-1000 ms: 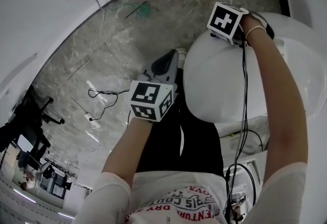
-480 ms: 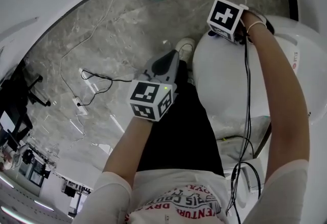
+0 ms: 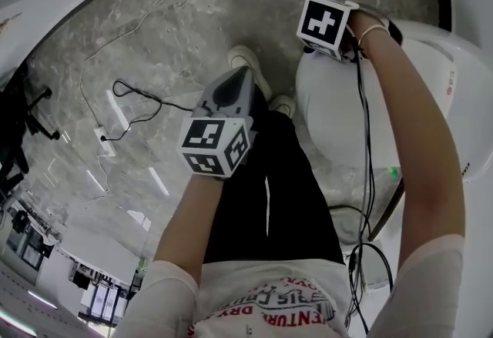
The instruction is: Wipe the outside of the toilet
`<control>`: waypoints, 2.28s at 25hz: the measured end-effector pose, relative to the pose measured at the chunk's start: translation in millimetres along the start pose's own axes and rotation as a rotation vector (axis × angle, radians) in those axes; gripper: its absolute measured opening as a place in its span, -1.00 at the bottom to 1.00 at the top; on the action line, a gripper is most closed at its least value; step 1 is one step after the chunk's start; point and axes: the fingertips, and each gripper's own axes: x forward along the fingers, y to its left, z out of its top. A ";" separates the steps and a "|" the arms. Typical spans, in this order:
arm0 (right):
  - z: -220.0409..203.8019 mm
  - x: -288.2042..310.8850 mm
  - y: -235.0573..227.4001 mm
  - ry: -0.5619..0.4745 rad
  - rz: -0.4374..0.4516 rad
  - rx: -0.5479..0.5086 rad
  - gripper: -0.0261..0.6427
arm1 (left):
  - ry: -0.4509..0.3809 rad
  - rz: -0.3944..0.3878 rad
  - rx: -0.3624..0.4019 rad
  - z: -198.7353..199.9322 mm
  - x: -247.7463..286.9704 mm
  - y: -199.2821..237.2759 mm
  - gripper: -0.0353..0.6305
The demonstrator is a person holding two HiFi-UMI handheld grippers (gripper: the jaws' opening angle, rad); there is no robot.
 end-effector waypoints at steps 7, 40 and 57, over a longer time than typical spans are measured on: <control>29.9 8.3 50.8 0.023 0.089 -0.185 -0.70 | -0.018 0.058 0.007 -7.5 -36.9 35.0 -0.88; 60.0 -99.1 194.1 -0.690 -0.183 0.517 -0.69 | 0.063 -0.179 0.261 -1.6 -164.2 23.1 -0.88; -294.3 -149.2 242.3 -1.154 -0.304 1.296 -0.69 | 0.142 -0.524 0.614 22.5 -85.5 -374.3 -0.88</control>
